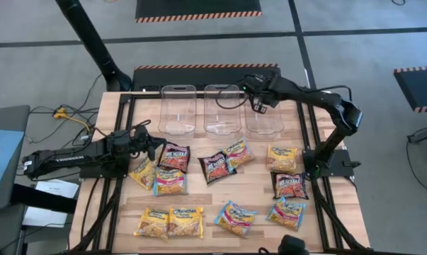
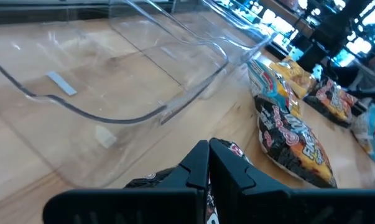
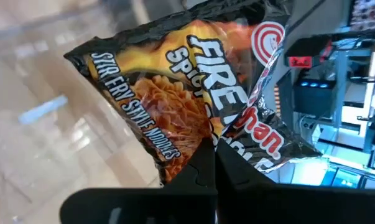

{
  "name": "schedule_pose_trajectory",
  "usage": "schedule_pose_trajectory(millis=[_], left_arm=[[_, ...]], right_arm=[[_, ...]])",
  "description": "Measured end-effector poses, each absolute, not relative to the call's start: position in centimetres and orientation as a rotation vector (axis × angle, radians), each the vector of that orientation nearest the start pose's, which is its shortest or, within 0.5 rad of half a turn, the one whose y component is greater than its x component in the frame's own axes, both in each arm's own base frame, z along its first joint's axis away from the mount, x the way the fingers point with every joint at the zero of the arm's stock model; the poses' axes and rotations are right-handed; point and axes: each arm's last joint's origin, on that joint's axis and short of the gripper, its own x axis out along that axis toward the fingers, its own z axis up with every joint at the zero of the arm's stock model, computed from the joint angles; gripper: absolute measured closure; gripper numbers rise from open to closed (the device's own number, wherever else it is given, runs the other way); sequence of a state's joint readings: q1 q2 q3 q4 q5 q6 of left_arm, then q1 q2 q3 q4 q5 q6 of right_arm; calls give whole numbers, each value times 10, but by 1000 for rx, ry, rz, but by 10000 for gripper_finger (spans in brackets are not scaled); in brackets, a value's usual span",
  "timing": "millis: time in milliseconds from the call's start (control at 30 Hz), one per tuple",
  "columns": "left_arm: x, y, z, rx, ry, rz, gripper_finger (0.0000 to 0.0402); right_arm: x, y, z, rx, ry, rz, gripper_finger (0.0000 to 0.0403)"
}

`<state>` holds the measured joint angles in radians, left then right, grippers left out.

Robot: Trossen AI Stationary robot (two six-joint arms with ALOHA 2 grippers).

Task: Sort Maruchan noodles
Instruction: Put the black noodle pack into the right transparent bin

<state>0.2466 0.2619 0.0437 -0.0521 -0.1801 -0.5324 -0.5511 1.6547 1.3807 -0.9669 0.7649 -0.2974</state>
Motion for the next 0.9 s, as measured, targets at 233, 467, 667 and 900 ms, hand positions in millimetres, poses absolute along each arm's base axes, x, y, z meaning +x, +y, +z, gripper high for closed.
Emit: schedule_pose_trajectory(millis=[233, 467, 667, 900], left_arm=[[105, 32, 152, -541, 144, 505, 402], [105, 32, 152, -541, 143, 506, 401], [105, 33, 152, -565, 124, 538, 401], [105, 34, 152, -561, 117, 557, 401]], right_arm=[[263, -184, 243, -324, 1472, -880, 399], [264, -187, 230, -353, 1427, -867, 398], [258, -197, 223, -333, 1420, -885, 397], [249, -207, 218, -264, 1405, -860, 396]])
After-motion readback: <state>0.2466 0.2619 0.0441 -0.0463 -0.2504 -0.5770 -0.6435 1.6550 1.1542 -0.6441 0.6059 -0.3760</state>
